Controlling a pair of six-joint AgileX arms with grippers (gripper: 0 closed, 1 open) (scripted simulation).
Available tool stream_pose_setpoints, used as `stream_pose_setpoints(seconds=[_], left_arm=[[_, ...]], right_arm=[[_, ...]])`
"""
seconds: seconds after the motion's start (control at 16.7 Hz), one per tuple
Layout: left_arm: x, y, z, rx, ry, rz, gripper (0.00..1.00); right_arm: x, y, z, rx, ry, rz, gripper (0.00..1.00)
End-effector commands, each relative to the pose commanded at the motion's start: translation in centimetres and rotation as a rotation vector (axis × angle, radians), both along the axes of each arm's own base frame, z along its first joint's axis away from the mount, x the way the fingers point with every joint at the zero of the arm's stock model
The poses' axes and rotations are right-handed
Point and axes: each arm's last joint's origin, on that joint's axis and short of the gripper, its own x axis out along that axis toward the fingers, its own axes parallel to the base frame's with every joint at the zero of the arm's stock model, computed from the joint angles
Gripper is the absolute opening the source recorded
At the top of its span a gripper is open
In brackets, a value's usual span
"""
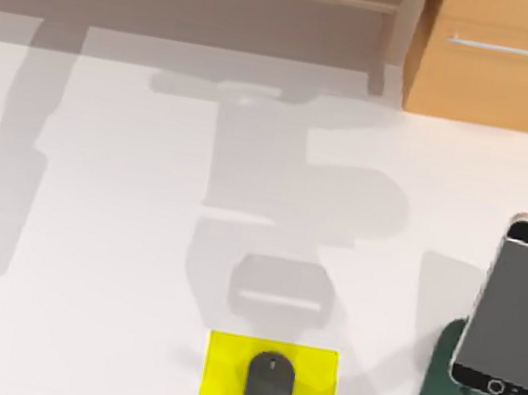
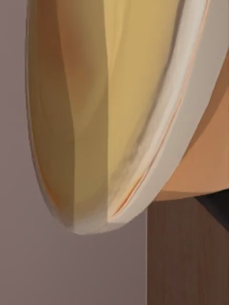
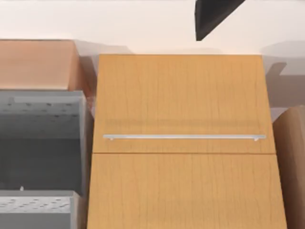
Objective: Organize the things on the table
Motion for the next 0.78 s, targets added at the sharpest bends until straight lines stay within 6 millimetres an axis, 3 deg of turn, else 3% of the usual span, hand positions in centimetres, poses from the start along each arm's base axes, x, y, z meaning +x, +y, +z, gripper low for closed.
stream_pose_setpoints(seconds=[0.42, 0.78], left_arm=[[0.0, 0.0, 0.0, 0.0, 0.0, 0.0, 0.98], [0.0, 0.0, 0.0, 0.0, 0.0, 0.0, 1.0]], right_arm=[[0.0, 0.0, 0.0, 0.0, 0.0, 0.0, 1.0], [0.0, 0.0, 0.0, 0.0, 0.0, 0.0, 1.0]])
